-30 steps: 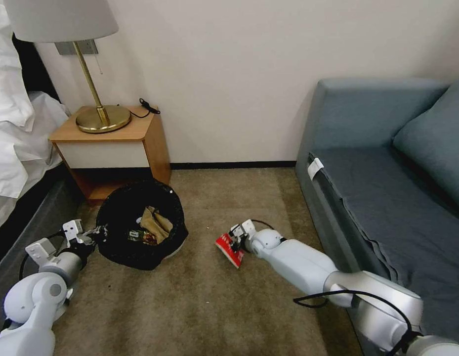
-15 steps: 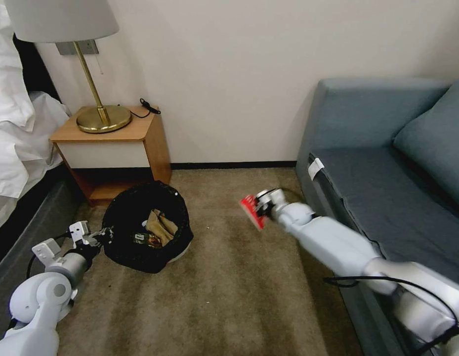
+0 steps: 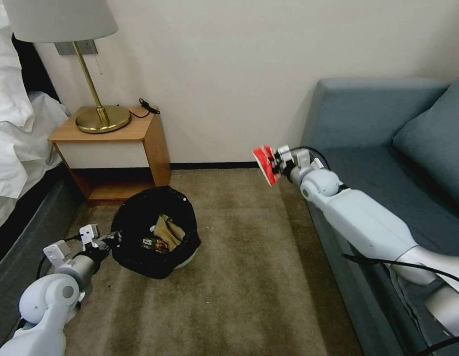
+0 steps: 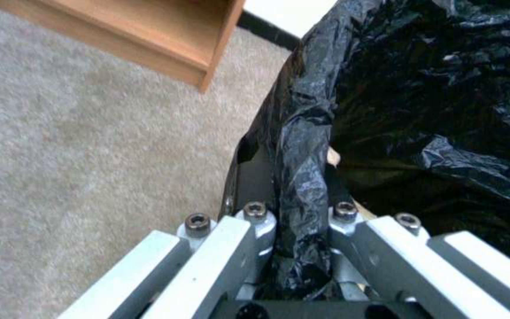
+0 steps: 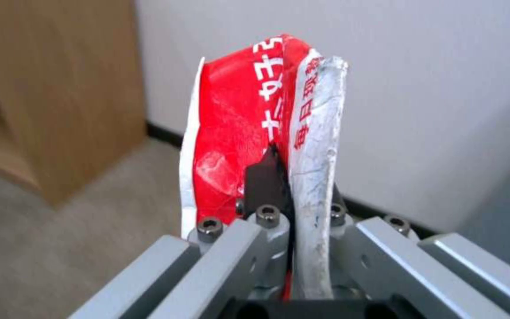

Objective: Pick up the trash bin, then pick up the garbage on the floor and place it into the trash bin.

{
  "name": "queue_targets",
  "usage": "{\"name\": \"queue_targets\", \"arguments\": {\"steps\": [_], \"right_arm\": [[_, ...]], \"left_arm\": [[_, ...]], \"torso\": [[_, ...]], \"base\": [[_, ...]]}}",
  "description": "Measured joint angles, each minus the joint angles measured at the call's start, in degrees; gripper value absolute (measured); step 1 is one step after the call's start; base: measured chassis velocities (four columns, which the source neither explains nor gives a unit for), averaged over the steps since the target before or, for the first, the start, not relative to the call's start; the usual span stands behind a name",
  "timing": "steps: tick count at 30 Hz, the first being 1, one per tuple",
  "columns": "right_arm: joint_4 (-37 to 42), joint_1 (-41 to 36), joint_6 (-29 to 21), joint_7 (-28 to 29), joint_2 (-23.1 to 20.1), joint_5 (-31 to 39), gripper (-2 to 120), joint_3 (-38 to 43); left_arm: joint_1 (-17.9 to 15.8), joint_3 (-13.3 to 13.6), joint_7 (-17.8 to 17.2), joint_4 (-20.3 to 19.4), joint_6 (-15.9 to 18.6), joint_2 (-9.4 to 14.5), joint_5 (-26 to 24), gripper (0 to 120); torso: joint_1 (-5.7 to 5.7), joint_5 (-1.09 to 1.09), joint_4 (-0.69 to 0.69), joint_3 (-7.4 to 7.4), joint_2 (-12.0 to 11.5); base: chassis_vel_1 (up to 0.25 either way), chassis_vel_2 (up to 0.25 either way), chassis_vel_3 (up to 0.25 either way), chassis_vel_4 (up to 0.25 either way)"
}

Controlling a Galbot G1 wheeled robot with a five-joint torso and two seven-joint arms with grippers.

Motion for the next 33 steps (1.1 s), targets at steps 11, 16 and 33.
{"name": "queue_targets", "arguments": {"steps": [11, 16, 33], "right_arm": [[15.8, 2.7, 1.2, 1.9, -1.5, 6.5, 0, -1.9], [21.3, 3.9, 3.8, 2.5, -1.4, 6.7, 0, -5.3], [30.9, 3.8, 9.3, 2.5, 1.0, 4.9, 0, -17.1]], "left_arm": [[-1.4, 1.6, 0.4, 2.4, 0.0, -0.2, 0.9, 3], [-1.6, 1.9, 0.8, 2.9, 0.0, -0.5, 1.1, 3], [-1.9, 1.6, 0.9, 2.9, -0.1, -0.7, 0.9, 3]], "torso": [[0.0, -0.01, 0.0, 0.0, 0.0], [0.0, -0.01, 0.0, 0.0, 0.0], [0.0, 0.0, -0.01, 0.0, 0.0]], "base": [[0.0, 0.0, 0.0, 0.0], [0.0, 0.0, 0.0, 0.0], [0.0, 0.0, 0.0, 0.0]]}}
